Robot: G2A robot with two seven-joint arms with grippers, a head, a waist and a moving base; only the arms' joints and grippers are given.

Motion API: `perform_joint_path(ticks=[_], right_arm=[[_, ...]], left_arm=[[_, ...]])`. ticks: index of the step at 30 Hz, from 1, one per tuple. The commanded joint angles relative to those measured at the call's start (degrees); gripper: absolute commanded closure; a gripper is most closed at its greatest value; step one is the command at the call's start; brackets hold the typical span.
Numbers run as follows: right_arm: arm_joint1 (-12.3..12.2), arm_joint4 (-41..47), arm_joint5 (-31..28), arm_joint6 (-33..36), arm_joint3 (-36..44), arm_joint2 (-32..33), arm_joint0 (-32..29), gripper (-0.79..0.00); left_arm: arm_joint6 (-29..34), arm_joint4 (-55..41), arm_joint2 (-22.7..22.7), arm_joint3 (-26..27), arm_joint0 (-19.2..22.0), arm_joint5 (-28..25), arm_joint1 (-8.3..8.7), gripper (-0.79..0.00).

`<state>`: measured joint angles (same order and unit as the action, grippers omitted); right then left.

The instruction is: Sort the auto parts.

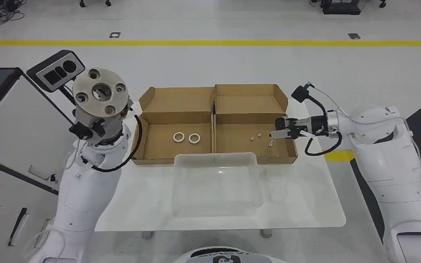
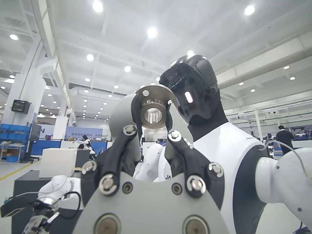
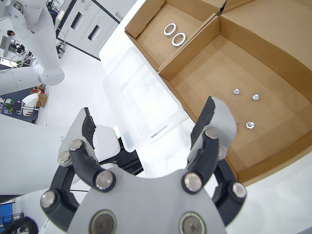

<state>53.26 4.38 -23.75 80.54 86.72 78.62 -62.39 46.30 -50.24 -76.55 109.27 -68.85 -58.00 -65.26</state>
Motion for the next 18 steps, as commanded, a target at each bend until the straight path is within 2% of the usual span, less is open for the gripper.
perform_joint_path(ticks=[1, 11, 14, 18], right_arm=[[0.0, 0.0, 0.0, 0.0, 0.0, 0.0, 0.0, -0.785], [0.0, 0.0, 0.0, 0.0, 0.0, 0.0, 0.0, -0.785], [0.0, 0.0, 0.0, 0.0, 0.0, 0.0, 0.0, -0.785], [0.0, 0.0, 0.0, 0.0, 0.0, 0.0, 0.0, -0.785]], left_arm=[[0.0, -0.1, 0.1, 0.3, 0.0, 0.0, -0.21, 0.0], [0.0, -0.1, 0.1, 0.3, 0.0, 0.0, -0.21, 0.0], [-1.1, 2.3, -0.7, 1.1, -0.2, 2.2, -0.22, 0.0], [-0.7, 7.3, -2.2, -0.7, -1.8, 6.0, 0.02, 0.0]])
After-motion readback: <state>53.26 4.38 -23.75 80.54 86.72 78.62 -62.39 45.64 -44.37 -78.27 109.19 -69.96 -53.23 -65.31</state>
